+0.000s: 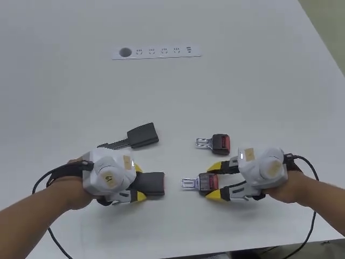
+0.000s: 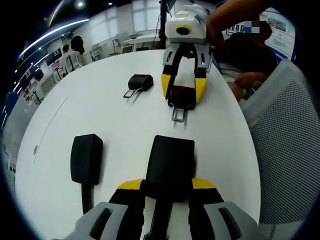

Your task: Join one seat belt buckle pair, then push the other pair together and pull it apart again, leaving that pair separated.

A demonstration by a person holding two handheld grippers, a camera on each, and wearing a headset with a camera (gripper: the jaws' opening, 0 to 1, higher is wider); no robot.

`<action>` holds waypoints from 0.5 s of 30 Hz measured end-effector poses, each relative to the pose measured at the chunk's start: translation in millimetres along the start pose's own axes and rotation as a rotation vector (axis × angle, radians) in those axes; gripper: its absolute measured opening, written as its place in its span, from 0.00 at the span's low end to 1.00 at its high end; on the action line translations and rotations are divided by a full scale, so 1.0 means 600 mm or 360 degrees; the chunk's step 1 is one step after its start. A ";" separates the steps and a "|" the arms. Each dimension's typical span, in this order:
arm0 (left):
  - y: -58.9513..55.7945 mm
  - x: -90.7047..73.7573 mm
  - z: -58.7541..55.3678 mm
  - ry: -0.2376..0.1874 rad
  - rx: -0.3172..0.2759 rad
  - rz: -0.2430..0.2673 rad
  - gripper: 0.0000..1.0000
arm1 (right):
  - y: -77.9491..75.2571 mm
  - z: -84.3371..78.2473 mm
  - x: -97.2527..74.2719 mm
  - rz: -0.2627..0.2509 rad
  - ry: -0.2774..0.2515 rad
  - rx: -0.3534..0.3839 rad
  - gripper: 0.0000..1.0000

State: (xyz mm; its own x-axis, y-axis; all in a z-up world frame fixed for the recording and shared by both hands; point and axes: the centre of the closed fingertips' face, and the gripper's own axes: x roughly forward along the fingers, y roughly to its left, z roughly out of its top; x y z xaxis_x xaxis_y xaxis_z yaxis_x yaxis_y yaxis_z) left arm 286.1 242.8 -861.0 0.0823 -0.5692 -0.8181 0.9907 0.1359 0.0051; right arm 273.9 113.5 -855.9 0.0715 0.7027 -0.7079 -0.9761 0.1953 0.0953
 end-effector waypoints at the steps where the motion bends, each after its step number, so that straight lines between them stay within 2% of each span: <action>1: 0.000 0.000 0.000 -0.0002 0.0000 0.0000 0.35 | 0.001 0.003 0.005 0.0001 0.0004 0.0000 0.35; 6: 0.000 0.000 0.000 -0.0001 0.0001 -0.0001 0.35 | 0.005 0.024 0.029 0.0022 -0.0018 -0.0023 0.35; 15: -0.001 0.001 0.001 0.0000 0.0017 -0.0006 0.35 | 0.009 0.047 0.053 0.0040 -0.0040 -0.0025 0.35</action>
State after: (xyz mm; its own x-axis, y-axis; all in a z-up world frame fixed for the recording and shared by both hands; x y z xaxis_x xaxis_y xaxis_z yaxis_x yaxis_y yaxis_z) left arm 285.5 242.1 -861.1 0.0785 -0.5700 -0.8179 0.9921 0.1251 0.0080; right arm 276.8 156.0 -858.1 0.0521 0.7244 -0.6874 -0.9807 0.1670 0.1017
